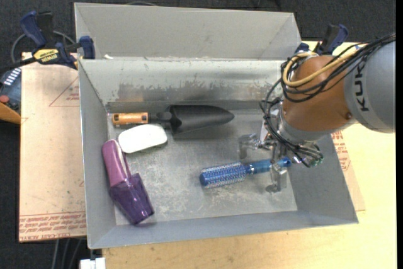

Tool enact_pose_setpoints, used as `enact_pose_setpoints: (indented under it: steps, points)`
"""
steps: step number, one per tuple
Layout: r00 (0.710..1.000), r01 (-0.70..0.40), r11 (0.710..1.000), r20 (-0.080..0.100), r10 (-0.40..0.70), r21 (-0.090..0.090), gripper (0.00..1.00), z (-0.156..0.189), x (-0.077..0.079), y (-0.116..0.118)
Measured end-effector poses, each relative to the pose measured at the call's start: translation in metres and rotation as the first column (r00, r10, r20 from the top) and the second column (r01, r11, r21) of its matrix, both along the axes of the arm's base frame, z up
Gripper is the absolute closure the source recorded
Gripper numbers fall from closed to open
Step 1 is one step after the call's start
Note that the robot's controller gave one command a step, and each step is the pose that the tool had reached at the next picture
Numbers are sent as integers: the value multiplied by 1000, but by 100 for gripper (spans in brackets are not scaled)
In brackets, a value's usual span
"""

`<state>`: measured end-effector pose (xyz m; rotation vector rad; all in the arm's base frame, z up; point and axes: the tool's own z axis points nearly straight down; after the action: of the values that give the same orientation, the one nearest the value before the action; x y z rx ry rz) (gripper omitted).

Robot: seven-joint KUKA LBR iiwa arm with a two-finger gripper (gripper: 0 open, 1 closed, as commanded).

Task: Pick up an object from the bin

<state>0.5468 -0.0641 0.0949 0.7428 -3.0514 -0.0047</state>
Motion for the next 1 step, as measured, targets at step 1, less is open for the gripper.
enact_pose_setpoints:
  steps: [1]
  points:
    - [1000, 12, 1000, 14, -12, -1, 100, -25, -23, 3]
